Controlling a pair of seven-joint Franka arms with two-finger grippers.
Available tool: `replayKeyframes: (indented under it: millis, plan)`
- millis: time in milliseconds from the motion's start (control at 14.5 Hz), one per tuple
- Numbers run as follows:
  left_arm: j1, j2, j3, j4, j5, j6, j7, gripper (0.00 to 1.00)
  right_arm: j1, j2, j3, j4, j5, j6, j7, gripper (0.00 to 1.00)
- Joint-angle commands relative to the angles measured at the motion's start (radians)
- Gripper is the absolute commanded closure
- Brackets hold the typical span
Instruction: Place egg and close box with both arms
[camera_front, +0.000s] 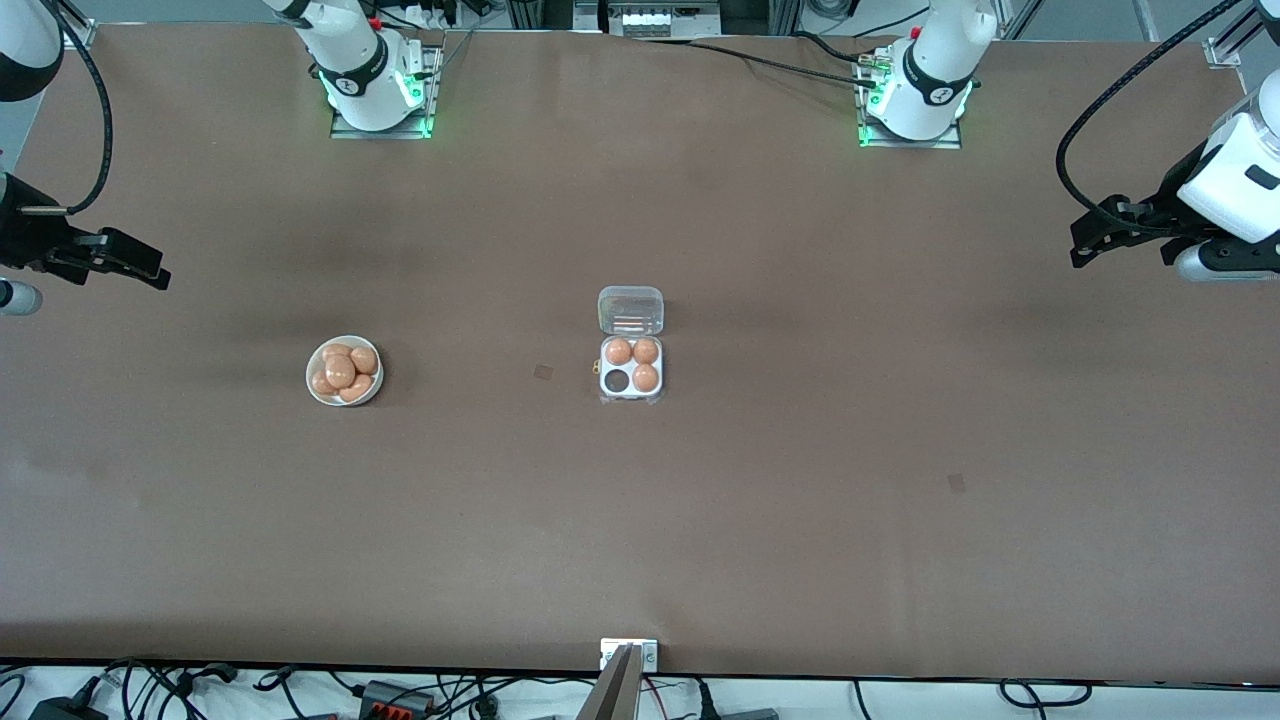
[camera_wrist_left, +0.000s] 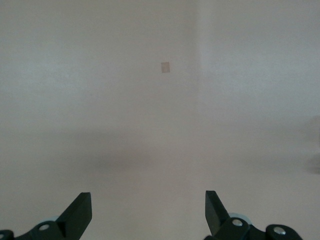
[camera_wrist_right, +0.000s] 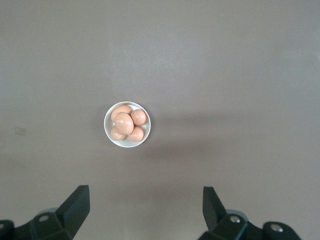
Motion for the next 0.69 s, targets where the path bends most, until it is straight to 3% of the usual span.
replayKeyframes:
  millis: [0, 622]
  plan:
    - [0.007, 0.006, -0.004, 0.022, -0.001, -0.021, 0.019, 0.00, 0.004, -0.011, 0.003, 0.008, -0.010, -0.013, -0.004, 0.00]
    - [0.007, 0.006, -0.004, 0.022, -0.001, -0.021, 0.021, 0.00, 0.000, 0.024, 0.003, 0.014, -0.006, 0.020, -0.002, 0.00]
